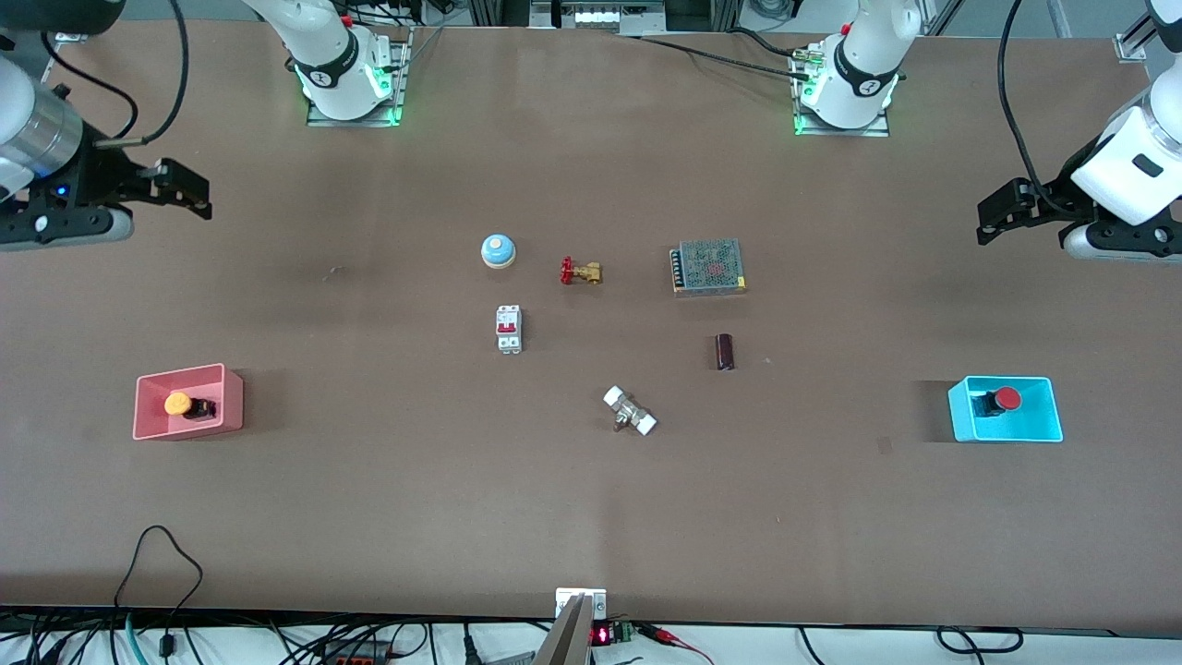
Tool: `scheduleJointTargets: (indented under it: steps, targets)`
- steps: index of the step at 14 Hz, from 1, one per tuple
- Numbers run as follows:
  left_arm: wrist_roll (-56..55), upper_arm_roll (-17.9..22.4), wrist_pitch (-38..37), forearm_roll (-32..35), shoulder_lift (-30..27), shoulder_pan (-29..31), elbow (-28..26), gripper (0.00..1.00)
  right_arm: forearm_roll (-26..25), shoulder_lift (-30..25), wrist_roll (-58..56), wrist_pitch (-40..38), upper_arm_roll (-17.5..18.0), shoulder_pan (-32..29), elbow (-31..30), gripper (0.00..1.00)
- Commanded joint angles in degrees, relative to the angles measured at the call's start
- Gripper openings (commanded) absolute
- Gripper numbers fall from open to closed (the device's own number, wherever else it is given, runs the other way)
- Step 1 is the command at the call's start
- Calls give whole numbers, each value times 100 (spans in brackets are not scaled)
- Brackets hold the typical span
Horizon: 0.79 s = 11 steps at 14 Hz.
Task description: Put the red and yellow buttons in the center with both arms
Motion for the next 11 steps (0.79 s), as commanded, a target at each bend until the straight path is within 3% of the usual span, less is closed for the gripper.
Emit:
scheduleJointTargets:
  steps: [1,11]
  targets:
    - [76,-11,-55,-116,-134,55,-94,100,34,441,-467,318,65,-359,192,100]
    - [76,-11,-55,-116,-134,55,-85,100,-1,1953,-1619,2480,22,-1178,201,100]
